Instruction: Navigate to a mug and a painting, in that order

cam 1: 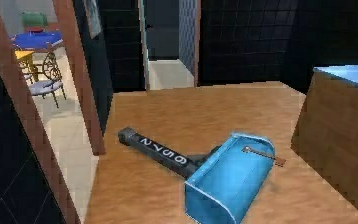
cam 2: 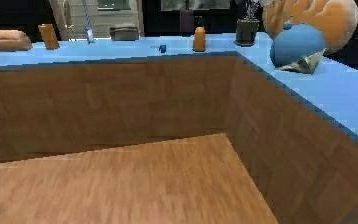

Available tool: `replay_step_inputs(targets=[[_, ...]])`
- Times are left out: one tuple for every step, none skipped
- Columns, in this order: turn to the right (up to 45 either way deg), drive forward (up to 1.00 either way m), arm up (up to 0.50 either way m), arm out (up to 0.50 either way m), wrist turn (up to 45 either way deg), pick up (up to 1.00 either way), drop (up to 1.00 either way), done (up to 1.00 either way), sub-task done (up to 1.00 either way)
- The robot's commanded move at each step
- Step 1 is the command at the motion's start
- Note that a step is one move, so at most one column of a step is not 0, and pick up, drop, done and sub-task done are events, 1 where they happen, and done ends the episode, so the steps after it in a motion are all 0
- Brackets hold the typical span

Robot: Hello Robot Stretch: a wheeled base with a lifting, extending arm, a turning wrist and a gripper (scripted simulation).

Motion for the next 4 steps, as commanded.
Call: replay_step_inputs(targets=[[-9.0, 0.00, 0.00, 0.00, 0.0, 0.00, 0.00, 0.00, 0.00], [0.0, 1.00, 0.00, 0.00, 0.0, 0.00, 0.00, 0.00, 0.00], [-45.0, 0.00, 0.00, 0.00, 0.0, 0.00, 0.00, 0.00, 0.00], [0.0, 0.65, 0.00, 0.00, 0.0, 0.00, 0.00, 0.00, 0.00]])
